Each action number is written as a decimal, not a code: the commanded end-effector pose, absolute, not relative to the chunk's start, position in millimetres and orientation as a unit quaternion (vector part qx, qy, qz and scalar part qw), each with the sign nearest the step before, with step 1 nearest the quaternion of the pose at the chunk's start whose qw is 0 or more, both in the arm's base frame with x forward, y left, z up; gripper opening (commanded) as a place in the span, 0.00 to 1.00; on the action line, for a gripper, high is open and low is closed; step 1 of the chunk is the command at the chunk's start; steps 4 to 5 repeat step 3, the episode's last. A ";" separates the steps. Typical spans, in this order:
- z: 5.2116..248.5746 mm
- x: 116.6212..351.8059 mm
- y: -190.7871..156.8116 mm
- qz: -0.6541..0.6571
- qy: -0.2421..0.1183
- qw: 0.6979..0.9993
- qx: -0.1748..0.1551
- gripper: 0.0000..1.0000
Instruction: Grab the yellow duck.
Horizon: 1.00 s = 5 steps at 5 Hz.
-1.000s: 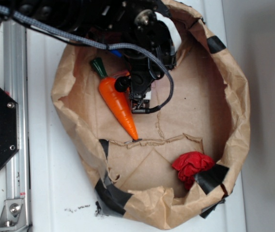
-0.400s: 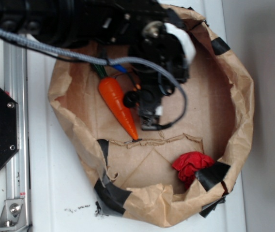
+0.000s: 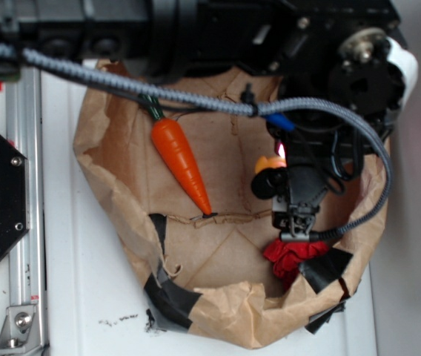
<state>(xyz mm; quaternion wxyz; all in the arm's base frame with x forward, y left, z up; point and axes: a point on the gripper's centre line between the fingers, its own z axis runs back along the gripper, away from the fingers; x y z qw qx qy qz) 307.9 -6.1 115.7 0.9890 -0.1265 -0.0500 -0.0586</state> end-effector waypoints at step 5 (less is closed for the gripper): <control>130.5 295.8 0.4 -0.044 -0.081 0.991 -0.094 0.00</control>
